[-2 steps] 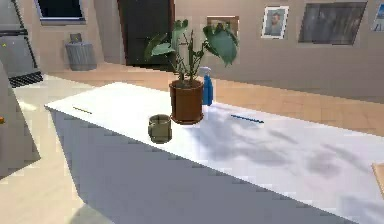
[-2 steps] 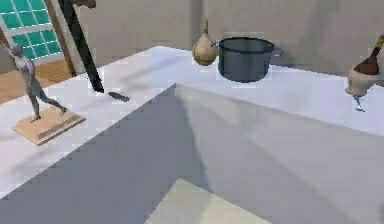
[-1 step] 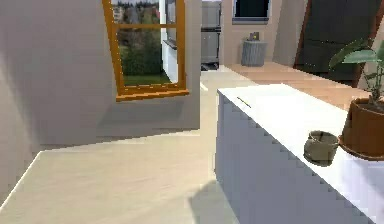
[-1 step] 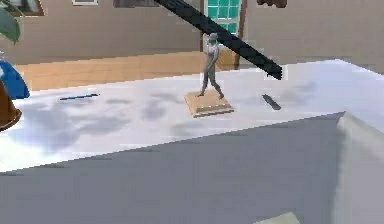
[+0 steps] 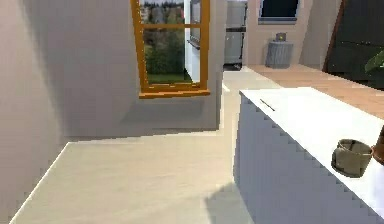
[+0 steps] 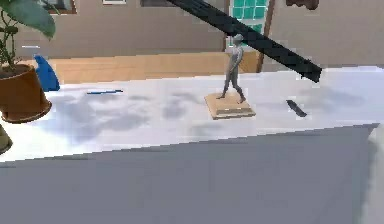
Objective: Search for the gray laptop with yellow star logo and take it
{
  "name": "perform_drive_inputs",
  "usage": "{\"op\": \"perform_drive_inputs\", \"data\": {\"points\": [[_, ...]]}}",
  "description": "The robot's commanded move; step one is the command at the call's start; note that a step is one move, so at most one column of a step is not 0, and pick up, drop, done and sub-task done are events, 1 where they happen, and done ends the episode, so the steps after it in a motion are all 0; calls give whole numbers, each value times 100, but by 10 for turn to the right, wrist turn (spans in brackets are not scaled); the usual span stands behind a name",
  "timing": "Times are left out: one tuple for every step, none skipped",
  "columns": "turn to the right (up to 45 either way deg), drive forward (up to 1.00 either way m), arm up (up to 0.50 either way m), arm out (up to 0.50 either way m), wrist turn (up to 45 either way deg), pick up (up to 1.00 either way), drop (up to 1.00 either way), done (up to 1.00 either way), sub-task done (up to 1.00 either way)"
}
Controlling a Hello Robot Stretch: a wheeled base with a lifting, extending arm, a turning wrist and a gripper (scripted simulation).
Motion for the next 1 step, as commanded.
{"op": "perform_drive_inputs", "data": {"points": [[0,100,0,0,0,0,0,0,0]]}}
